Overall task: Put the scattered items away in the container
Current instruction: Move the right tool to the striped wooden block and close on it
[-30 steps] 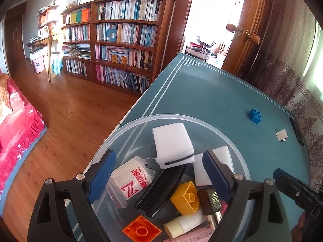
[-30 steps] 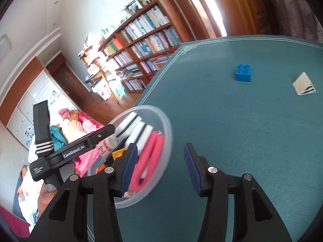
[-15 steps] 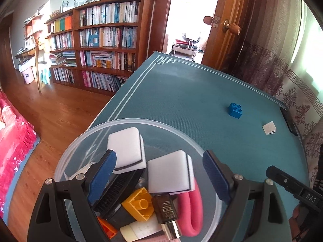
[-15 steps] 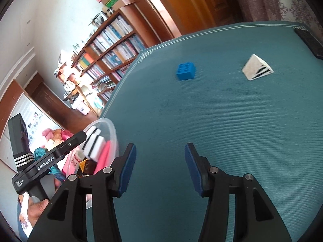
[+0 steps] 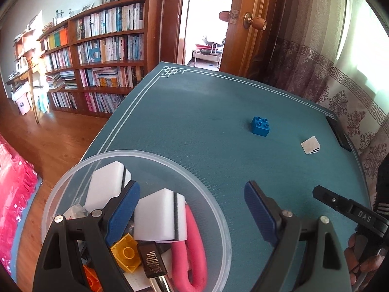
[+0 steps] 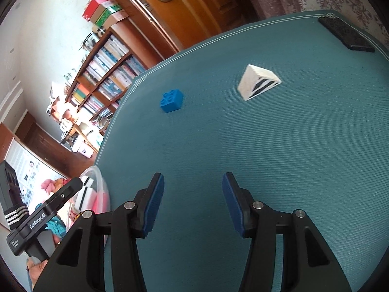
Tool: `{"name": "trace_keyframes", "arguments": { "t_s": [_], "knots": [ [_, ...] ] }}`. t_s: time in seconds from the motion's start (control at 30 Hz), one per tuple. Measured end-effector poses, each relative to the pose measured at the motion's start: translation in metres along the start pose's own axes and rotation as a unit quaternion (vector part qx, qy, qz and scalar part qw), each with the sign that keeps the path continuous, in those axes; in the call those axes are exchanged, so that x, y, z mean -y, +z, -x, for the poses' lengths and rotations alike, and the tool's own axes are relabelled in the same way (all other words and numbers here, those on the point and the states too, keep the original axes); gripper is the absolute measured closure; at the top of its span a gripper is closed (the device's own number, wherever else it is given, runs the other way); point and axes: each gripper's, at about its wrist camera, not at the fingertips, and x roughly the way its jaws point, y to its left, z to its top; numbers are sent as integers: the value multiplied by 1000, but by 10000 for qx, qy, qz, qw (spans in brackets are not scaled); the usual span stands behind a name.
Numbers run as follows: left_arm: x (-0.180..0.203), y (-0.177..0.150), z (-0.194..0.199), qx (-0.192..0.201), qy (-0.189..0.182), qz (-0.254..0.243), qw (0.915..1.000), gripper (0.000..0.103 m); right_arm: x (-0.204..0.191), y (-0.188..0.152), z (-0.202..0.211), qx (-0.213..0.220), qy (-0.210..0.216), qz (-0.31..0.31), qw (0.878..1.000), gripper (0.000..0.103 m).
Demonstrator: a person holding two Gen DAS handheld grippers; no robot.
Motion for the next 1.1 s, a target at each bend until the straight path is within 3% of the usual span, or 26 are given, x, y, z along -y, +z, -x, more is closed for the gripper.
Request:
{"name": "trace_keyframes", "arguments": {
  "t_s": [0.47,1.1],
  "knots": [
    [30,6,-15,-66,-304,-210,9993,13,28,50,-14,275,-570,-292,9976,46],
    [32,8,-29,-193,-321,-230,9990,13,15,101,-74,726,-1704,-22,9827,42]
  ]
}}
